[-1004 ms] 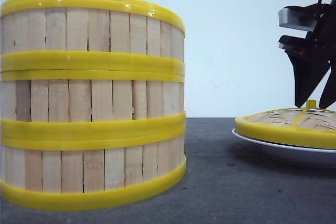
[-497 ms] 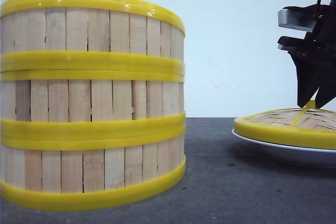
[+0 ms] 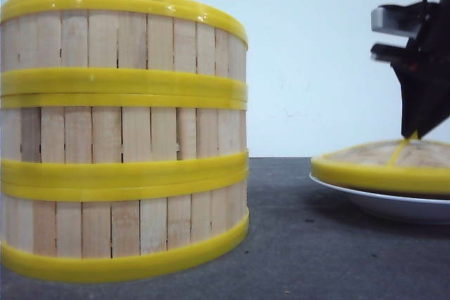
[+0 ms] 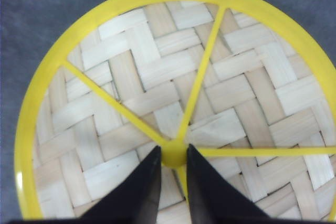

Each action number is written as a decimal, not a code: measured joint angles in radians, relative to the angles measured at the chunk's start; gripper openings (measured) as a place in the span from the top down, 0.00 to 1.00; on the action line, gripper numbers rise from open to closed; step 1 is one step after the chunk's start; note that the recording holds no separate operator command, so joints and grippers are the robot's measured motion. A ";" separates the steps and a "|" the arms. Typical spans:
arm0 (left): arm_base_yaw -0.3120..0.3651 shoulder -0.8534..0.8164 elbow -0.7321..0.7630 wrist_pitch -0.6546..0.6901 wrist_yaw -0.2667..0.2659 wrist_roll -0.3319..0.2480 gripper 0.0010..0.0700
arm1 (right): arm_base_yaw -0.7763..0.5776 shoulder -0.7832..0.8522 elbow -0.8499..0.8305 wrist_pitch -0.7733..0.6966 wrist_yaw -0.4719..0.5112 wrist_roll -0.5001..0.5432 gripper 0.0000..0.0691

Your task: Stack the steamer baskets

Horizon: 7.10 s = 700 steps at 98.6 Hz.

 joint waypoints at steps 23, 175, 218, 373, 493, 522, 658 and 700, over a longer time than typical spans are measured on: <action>0.000 0.000 0.000 0.026 0.000 0.000 0.63 | 0.038 -0.005 0.306 -0.171 -0.008 -0.018 0.91; 0.000 0.065 0.000 0.091 -0.062 -0.026 0.63 | 0.679 0.459 1.093 -0.556 -0.035 -0.093 0.91; 0.000 0.065 0.000 0.090 -0.062 -0.026 0.63 | 0.681 0.509 1.095 -0.556 -0.053 -0.093 0.91; 0.000 -0.322 -0.282 0.229 -0.058 -0.061 0.63 | 0.346 -0.024 0.780 -0.513 0.122 -0.092 0.40; 0.000 -0.483 -0.555 0.251 -0.059 -0.104 0.99 | -0.117 -0.492 -0.173 -0.221 0.069 -0.020 0.96; 0.000 -0.483 -0.555 0.251 -0.059 -0.104 0.99 | -0.117 -0.492 -0.173 -0.202 0.072 -0.013 0.99; 0.035 -1.126 -1.344 0.819 -0.125 -0.104 0.99 | -0.117 -0.492 -0.173 0.117 0.072 -0.013 0.99; 0.035 -1.126 -1.361 0.863 -0.125 -0.105 0.99 | -0.117 -0.492 -0.173 0.158 0.072 -0.013 0.99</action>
